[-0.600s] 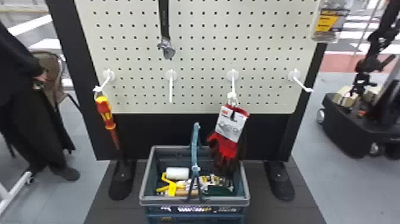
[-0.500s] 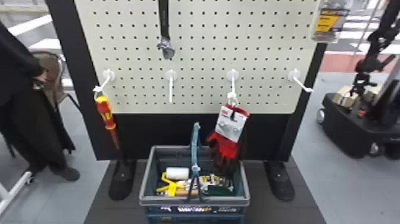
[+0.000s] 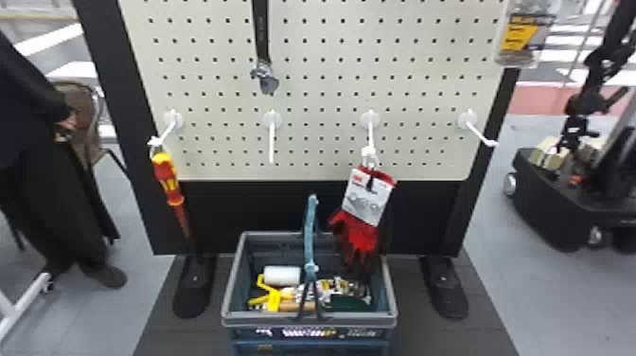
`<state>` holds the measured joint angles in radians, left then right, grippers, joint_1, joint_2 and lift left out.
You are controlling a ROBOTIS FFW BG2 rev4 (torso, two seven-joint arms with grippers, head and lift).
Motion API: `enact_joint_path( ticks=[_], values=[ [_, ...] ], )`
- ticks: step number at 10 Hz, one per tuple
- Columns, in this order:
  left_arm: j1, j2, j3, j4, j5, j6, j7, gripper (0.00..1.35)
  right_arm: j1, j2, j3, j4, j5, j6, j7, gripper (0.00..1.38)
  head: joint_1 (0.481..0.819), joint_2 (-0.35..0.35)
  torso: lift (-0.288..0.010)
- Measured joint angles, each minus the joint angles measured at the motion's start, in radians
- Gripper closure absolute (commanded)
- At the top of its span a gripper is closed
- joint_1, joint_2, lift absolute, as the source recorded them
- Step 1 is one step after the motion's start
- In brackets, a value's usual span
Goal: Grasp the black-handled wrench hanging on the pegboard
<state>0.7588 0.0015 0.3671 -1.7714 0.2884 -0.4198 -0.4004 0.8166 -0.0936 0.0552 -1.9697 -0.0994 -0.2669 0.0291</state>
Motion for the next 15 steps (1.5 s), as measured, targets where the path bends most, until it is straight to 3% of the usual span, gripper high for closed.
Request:
enact_joint_path(
  ticks=[1, 4, 6, 7, 10, 11, 12, 15],
  values=[
    [-0.005, 0.0, -0.003, -0.022, 0.0, 0.026, 0.0, 0.3, 0.0, 0.0, 0.0, 0.0, -0.001, 0.001, 0.0, 0.1, 0.549, 0.0, -0.1],
    [-0.086, 0.002, 0.0, -0.217, 0.001, 0.269, -0.017, 0.3, 0.002, -0.002, 0.0, -0.007, -0.003, 0.008, 0.0, 0.1, 0.549, 0.0, -0.1],
    [-0.219, 0.031, 0.018, -0.37, -0.013, 0.478, -0.049, 0.3, 0.001, -0.003, 0.0, -0.009, -0.003, 0.014, 0.0, 0.1, 0.549, 0.0, -0.1],
    [-0.306, 0.055, 0.025, -0.428, -0.019, 0.595, -0.068, 0.3, -0.002, -0.003, 0.0, -0.01, -0.003, 0.016, 0.0, 0.1, 0.549, 0.0, -0.1],
    [-0.558, 0.209, -0.03, -0.455, 0.076, 0.816, -0.067, 0.3, -0.016, -0.004, 0.0, -0.013, 0.005, 0.023, 0.0, 0.1, 0.549, 0.0, -0.1],
    [-0.637, 0.246, -0.048, -0.454, 0.11, 0.864, -0.067, 0.3, -0.02, -0.005, 0.0, -0.013, 0.008, 0.024, 0.0, 0.1, 0.549, 0.0, -0.1],
    [-0.714, 0.263, -0.059, -0.454, 0.133, 0.913, -0.071, 0.3, -0.021, -0.005, 0.0, -0.014, 0.009, 0.025, 0.0, 0.1, 0.549, 0.0, -0.1],
    [-0.949, 0.286, -0.121, -0.428, 0.209, 1.082, -0.123, 0.3, -0.026, -0.006, 0.0, -0.027, 0.013, 0.033, 0.0, 0.1, 0.549, 0.0, -0.1]
  ],
)
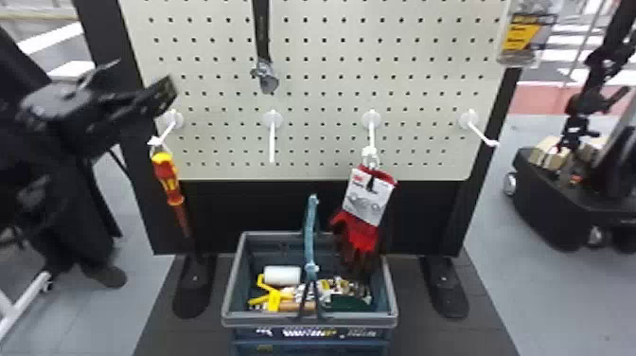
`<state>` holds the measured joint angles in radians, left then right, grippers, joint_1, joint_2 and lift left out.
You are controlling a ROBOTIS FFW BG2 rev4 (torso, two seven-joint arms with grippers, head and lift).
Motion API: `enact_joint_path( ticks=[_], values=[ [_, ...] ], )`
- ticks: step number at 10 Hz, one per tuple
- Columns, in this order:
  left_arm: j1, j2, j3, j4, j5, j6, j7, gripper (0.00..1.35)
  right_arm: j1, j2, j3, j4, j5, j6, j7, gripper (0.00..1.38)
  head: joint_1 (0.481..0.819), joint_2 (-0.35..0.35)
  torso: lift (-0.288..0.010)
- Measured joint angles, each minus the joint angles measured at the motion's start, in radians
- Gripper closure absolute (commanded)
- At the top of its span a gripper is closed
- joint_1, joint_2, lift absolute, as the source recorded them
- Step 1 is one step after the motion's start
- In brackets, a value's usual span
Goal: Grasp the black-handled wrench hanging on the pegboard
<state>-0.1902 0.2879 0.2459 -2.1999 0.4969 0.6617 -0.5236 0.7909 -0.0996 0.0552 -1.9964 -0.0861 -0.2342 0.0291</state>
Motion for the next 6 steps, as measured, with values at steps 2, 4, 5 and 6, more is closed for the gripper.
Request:
enact_joint_path(
  ticks=[2, 4, 5, 6],
  values=[
    [-0.137, 0.013, -0.094, 0.098, 0.097, 0.053, -0.027, 0.3, -0.004, -0.003, 0.0, -0.002, 0.0, 0.002, 0.0, 0.1, 0.549, 0.0, -0.1],
    [-0.254, -0.004, -0.167, 0.198, 0.098, 0.059, -0.14, 0.27, -0.005, -0.003, 0.0, -0.002, 0.0, 0.005, 0.0, 0.1, 0.549, 0.0, -0.1],
    [-0.32, -0.015, -0.195, 0.26, 0.062, 0.059, -0.199, 0.26, -0.006, -0.003, 0.0, -0.002, 0.0, 0.005, 0.0, 0.1, 0.549, 0.0, -0.1],
    [-0.378, -0.019, -0.225, 0.311, 0.052, 0.064, -0.225, 0.26, -0.008, -0.003, 0.0, -0.001, 0.0, 0.005, 0.0, 0.1, 0.549, 0.0, -0.1]
  ],
)
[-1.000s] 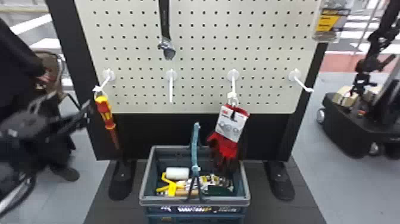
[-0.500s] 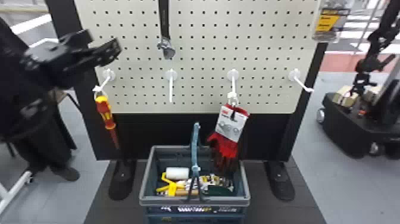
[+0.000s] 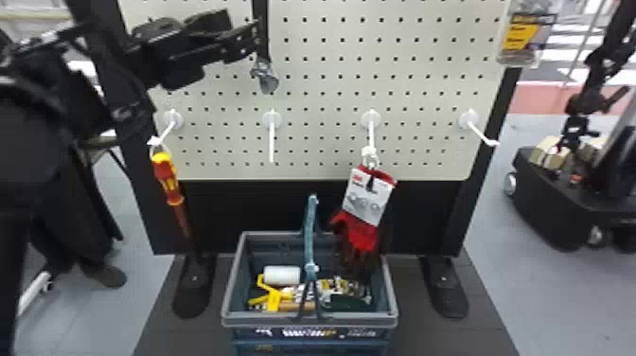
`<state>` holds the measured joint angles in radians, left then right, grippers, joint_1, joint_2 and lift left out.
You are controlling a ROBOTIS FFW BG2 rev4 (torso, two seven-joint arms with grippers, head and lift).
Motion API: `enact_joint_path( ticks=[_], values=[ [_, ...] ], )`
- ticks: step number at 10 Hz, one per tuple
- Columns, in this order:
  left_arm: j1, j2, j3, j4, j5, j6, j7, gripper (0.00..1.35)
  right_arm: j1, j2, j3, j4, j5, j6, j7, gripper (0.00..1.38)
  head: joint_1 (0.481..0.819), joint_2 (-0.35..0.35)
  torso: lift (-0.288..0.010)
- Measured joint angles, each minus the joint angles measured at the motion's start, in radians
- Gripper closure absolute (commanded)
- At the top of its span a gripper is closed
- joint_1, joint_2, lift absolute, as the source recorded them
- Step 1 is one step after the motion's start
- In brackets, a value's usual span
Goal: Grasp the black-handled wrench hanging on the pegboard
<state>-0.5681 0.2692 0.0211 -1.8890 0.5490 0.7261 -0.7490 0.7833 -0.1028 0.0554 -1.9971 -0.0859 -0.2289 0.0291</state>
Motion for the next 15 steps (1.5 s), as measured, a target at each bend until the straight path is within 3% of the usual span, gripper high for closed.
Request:
enact_joint_path(
  ticks=[1, 3, 4, 5, 7, 10, 15],
  values=[
    [-0.049, -0.001, -0.035, 0.033, -0.002, 0.017, -0.036, 0.26, -0.001, 0.0, 0.0, 0.0, -0.001, 0.0, 0.0, 0.1, 0.549, 0.0, -0.1],
    [-0.146, -0.013, -0.104, 0.142, -0.063, 0.058, -0.188, 0.27, -0.002, -0.001, 0.0, 0.005, -0.01, 0.0, 0.0, 0.1, 0.549, 0.0, -0.1],
    [-0.18, -0.023, -0.132, 0.208, -0.084, 0.068, -0.28, 0.46, -0.003, -0.001, 0.0, 0.009, -0.013, 0.0, 0.0, 0.1, 0.549, 0.0, -0.1],
    [-0.204, -0.033, -0.153, 0.259, -0.115, 0.065, -0.349, 0.93, -0.003, -0.001, 0.0, 0.01, -0.013, -0.001, 0.0, 0.1, 0.549, 0.0, -0.1],
    [-0.224, -0.04, -0.161, 0.29, -0.172, 0.04, -0.375, 1.15, -0.002, -0.001, 0.0, 0.011, -0.013, -0.001, 0.0, 0.1, 0.549, 0.0, -0.1],
    [-0.236, -0.041, -0.142, 0.309, -0.207, 0.011, -0.383, 1.22, 0.001, -0.003, 0.0, 0.011, -0.016, -0.001, 0.0, 0.1, 0.549, 0.0, -0.1],
    [-0.229, -0.041, -0.131, 0.31, -0.208, 0.018, -0.385, 1.22, -0.001, -0.005, 0.0, 0.013, -0.017, -0.001, 0.0, 0.1, 0.549, 0.0, -0.1]
  ],
)
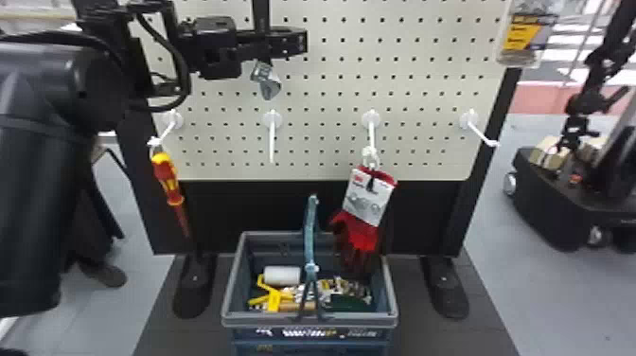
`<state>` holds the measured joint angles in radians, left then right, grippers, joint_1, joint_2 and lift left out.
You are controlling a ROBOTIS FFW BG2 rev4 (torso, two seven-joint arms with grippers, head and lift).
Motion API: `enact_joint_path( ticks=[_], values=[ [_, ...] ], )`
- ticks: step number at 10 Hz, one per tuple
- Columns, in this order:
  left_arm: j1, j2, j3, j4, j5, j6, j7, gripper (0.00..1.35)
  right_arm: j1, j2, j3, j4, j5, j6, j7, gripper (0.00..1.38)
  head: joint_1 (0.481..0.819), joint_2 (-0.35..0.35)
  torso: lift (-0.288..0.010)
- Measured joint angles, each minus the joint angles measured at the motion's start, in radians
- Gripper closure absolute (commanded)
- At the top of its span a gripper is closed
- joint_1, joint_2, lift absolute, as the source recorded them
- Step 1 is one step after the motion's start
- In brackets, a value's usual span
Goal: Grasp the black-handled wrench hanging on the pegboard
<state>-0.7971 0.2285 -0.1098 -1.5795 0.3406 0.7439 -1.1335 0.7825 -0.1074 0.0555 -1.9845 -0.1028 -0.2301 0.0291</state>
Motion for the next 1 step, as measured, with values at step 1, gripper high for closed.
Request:
enact_joint_path(
  ticks=[1],
  values=[
    [0.0, 0.0, 0.002, 0.001, 0.002, 0.0, 0.0, 1.22, 0.0, 0.0, 0.0, 0.0, 0.0, 0.0, 0.0, 0.1, 0.549, 0.0, -0.1]
  ],
)
